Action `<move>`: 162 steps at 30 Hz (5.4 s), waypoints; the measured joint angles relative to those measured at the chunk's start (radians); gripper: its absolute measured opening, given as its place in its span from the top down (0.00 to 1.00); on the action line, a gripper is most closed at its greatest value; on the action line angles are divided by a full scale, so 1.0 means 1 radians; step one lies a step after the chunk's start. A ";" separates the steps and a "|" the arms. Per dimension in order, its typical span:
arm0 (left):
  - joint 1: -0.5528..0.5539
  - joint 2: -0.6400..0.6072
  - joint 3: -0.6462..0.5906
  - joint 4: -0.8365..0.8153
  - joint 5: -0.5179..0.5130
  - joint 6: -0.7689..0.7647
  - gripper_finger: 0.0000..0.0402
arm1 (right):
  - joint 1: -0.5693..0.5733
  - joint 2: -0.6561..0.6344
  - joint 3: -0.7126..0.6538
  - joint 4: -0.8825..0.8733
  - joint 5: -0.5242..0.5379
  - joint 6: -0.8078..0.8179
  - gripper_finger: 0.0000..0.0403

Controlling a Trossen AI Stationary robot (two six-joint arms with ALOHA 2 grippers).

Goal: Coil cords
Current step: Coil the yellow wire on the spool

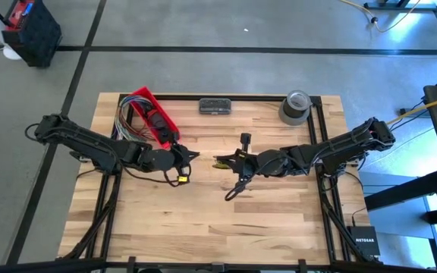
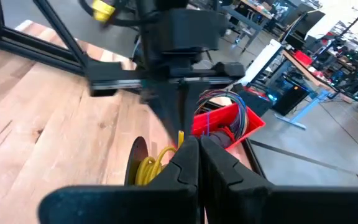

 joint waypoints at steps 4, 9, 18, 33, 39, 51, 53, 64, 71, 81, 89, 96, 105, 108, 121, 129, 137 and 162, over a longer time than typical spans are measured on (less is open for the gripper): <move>0.001 -0.024 0.000 -0.035 -0.057 -0.034 1.00 | 0.000 0.001 0.000 -0.043 0.004 -0.011 0.99; -0.045 -0.079 0.000 -0.038 -0.058 -0.070 1.00 | -0.013 0.010 0.000 -0.106 0.062 -0.022 0.99; -0.114 -0.074 0.000 0.110 -0.019 -0.041 1.00 | -0.108 0.117 0.000 -0.015 0.070 -0.027 0.99; -0.096 0.024 0.000 0.296 -0.006 -0.008 1.00 | -0.145 0.170 0.000 0.123 -0.008 0.031 0.99; -0.081 0.056 0.000 0.346 0.039 -0.002 1.00 | -0.145 0.170 0.000 0.143 -0.009 0.053 0.99; -0.028 0.165 0.000 0.492 0.057 0.036 1.00 | -0.145 0.170 0.000 0.183 -0.009 0.102 0.99; -0.024 0.182 0.000 0.497 0.057 0.037 1.00 | -0.145 0.170 0.000 0.200 -0.009 0.134 0.99; 0.000 0.209 0.001 0.524 0.043 0.040 1.00 | -0.144 0.156 0.000 0.408 -0.029 0.079 0.99; 0.001 0.206 0.005 0.528 0.046 0.067 1.00 | -0.128 0.131 0.058 0.411 -0.051 0.021 0.99; 0.004 0.208 0.004 0.507 0.063 0.088 1.00 | -0.103 0.084 0.141 0.430 -0.076 -0.052 0.99; 0.028 0.211 0.001 0.431 0.058 0.074 1.00 | -0.084 0.016 0.194 0.419 -0.151 -0.073 0.99; 0.026 0.213 -0.001 0.400 0.058 0.065 1.00 | -0.071 -0.031 0.207 0.348 -0.139 -0.093 0.99; 0.025 0.213 -0.001 0.365 0.091 0.029 0.91 | -0.072 -0.041 0.174 0.099 -0.150 -0.027 0.99; 0.024 0.213 -0.002 0.335 0.092 0.013 0.83 | -0.087 -0.070 0.111 0.172 -0.142 -0.027 0.99; 0.029 0.215 -0.001 0.479 0.160 0.076 0.69 | -0.225 -0.089 -0.411 0.979 -0.421 0.045 0.99; 0.054 0.418 0.000 0.850 0.246 0.094 0.69 | -0.209 -0.073 -0.440 1.102 -0.542 0.048 0.99; 0.061 0.468 0.003 0.869 0.266 0.044 0.69 | -0.203 -0.073 -0.440 1.104 -0.541 0.049 0.99; 0.085 0.604 0.073 0.931 0.431 -0.010 0.70 | -0.203 -0.072 -0.440 1.080 -0.540 0.050 0.99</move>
